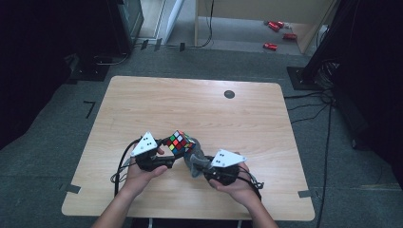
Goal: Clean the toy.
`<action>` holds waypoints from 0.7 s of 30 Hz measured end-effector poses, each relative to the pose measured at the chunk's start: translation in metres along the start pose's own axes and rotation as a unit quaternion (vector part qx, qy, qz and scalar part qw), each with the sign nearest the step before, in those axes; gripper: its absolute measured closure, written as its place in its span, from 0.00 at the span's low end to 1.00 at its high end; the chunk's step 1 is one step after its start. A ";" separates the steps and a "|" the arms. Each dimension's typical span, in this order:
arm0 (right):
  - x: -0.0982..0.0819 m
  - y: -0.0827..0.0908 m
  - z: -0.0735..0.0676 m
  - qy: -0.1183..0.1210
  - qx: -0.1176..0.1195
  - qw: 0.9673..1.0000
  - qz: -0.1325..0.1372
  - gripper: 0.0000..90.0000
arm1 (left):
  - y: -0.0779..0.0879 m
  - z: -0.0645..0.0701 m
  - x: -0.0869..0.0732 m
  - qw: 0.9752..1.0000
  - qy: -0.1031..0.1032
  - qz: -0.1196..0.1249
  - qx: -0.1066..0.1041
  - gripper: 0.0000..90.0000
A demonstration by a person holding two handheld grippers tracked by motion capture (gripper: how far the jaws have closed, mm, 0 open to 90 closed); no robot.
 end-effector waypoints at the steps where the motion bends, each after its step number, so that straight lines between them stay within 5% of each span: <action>1: 0.000 0.004 0.006 -0.012 -0.009 1.000 0.007 0.73 | -0.003 -0.001 -0.001 1.000 -0.002 -0.011 0.009 0.38; 5: -0.005 0.020 0.033 -0.076 -0.070 0.994 0.023 0.73 | -0.016 -0.005 -0.011 0.996 -0.020 -0.068 0.050 0.38; 8: -0.014 0.029 0.051 -0.128 -0.125 0.984 0.018 0.73 | -0.026 -0.004 -0.018 0.991 -0.032 -0.109 0.064 0.38; 10: -0.021 0.033 0.059 -0.145 -0.153 0.977 0.006 0.73 | -0.032 -0.002 -0.022 0.986 -0.053 -0.138 0.070 0.38; 12: -0.029 0.035 0.064 -0.153 -0.172 0.973 -0.009 0.73 | -0.038 -0.001 -0.024 0.984 -0.050 -0.153 0.069 0.38; 16: -0.041 0.035 0.070 -0.165 -0.188 0.968 -0.032 0.72 | -0.048 0.003 -0.030 0.975 -0.077 -0.196 0.067 0.38; 21: -0.051 0.032 0.072 -0.173 -0.195 0.964 -0.047 0.72 | -0.055 0.005 -0.033 0.974 -0.076 -0.205 0.056 0.38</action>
Point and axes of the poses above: each handheld gripper's, and its own axes: y roughly backward along the jaws, x roughly out of its top, z roughly to its right, the point moved 5 cm from there along -y, roughly forward along the jaws, and after that the axes turned 2 degrees about -y, right-handed, at the moved point
